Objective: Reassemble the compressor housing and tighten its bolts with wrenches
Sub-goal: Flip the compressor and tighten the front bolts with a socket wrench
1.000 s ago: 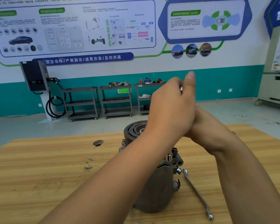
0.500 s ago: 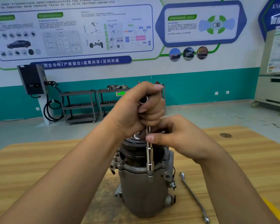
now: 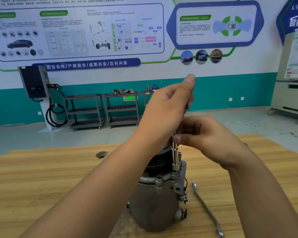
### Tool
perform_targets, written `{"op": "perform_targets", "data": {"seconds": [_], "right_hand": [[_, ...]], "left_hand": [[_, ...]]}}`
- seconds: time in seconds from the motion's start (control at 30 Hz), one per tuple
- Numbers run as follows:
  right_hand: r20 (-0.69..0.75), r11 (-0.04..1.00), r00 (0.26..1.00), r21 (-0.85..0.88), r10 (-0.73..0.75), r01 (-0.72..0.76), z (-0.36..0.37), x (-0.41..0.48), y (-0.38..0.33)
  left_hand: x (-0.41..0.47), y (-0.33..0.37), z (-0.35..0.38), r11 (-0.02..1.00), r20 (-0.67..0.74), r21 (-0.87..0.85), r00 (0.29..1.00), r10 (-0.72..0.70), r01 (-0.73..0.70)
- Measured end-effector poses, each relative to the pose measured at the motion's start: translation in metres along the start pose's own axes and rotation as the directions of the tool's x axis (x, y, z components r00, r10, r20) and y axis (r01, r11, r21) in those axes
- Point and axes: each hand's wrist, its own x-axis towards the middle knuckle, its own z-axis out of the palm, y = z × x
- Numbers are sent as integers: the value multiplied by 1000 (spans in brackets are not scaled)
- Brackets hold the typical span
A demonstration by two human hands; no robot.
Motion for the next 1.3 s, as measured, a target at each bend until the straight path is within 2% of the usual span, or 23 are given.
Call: {"op": "perform_targets", "data": {"seconds": [0.1, 0.33, 0.47, 0.83, 1.1, 1.3], "right_hand": [[13, 1000, 1000, 5, 6, -6, -2, 0, 1], [4, 999, 1000, 42, 3, -3, -3, 1, 5], [9, 1000, 1000, -27, 6, -6, -5, 2, 8], [-45, 984, 999, -180, -12, 4, -3, 2, 2], [-19, 982, 1000, -191, -1, -3, 4, 3, -2], [24, 995, 999, -92, 28, -25, 0, 0, -1]], "left_hand": [[-1, -2, 1, 998, -32, 59, 999, 8, -6], [-6, -7, -1, 999, -41, 42, 999, 14, -12], [-8, -6, -1, 1000, -99, -22, 995, -20, 17], [-15, -5, 0, 985, -143, -172, 989, -46, 21], [-18, -15, -8, 974, -271, -228, 960, -69, 6], [-21, -17, -3, 934, -258, -358, 960, -106, 7]]}}
